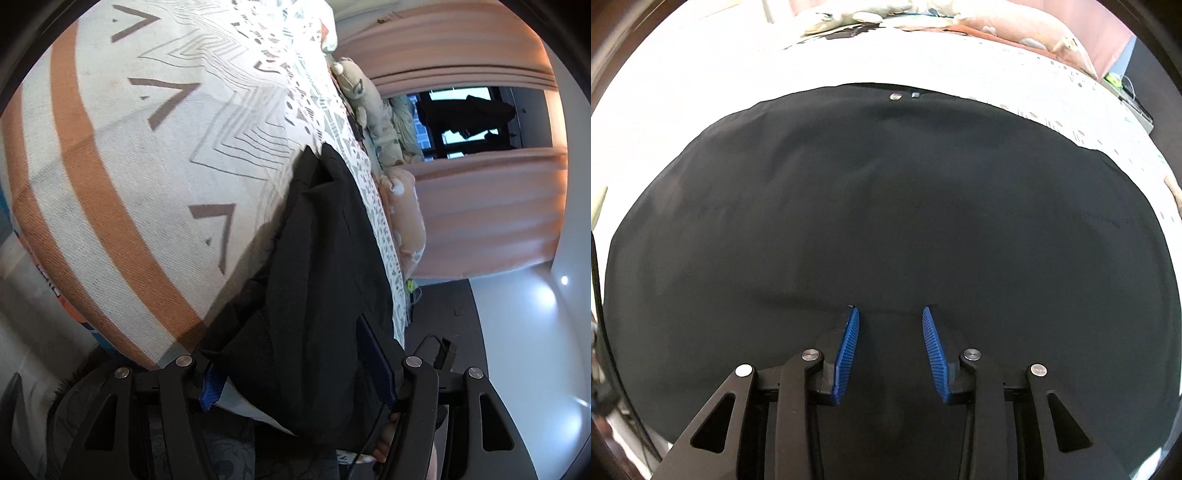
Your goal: Fold large clothes
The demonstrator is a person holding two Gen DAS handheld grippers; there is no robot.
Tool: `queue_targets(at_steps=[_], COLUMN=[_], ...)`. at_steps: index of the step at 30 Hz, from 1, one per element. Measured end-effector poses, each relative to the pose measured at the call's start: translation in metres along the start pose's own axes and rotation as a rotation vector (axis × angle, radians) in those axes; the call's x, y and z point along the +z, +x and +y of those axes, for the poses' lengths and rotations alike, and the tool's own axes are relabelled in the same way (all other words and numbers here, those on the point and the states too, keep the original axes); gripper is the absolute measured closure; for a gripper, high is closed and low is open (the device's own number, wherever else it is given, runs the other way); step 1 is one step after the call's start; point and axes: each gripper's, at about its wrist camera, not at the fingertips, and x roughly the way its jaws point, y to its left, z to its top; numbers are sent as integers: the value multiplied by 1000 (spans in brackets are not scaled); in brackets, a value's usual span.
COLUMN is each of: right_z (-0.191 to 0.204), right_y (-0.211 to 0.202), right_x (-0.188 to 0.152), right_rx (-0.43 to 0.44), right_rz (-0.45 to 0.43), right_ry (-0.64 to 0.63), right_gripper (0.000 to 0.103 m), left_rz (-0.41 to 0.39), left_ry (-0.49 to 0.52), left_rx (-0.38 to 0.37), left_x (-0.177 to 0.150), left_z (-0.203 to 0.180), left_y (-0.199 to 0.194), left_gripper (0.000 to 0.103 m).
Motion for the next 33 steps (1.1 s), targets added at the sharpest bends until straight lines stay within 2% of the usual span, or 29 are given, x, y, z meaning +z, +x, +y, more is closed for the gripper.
queue_targets(at_steps=[3, 9, 14, 18, 25, 29, 30, 32, 33], right_z=[-4, -17, -31, -44, -54, -60, -65, -71, -71], right_y=[8, 20, 29, 35, 35, 27, 31, 28, 33], right_x=[23, 64, 92, 112, 113, 94, 103, 99, 108], right_rx=[-1, 1, -3, 16, 8, 12, 13, 16, 19], right_rz=[12, 21, 16, 3, -12, -17, -16, -10, -4], right_ry=[12, 45, 78, 104, 118, 116, 115, 116, 116], right_gripper=[68, 70, 79, 83, 83, 83, 83, 83, 83], left_rz=[2, 7, 20, 26, 39, 56, 61, 61, 57], left_ry=[-31, -23, 19, 9, -6, -10, -25, -33, -31], left_rx=[13, 32, 26, 21, 35, 33, 32, 25, 29], left_x=[1, -2, -4, -1, 1, 3, 4, 4, 3], left_z=[8, 1, -10, -9, -11, -11, -9, -8, -8], left_y=[0, 0, 2, 3, 13, 19, 20, 20, 19], left_gripper=[46, 47, 47, 47, 47, 47, 47, 48, 52])
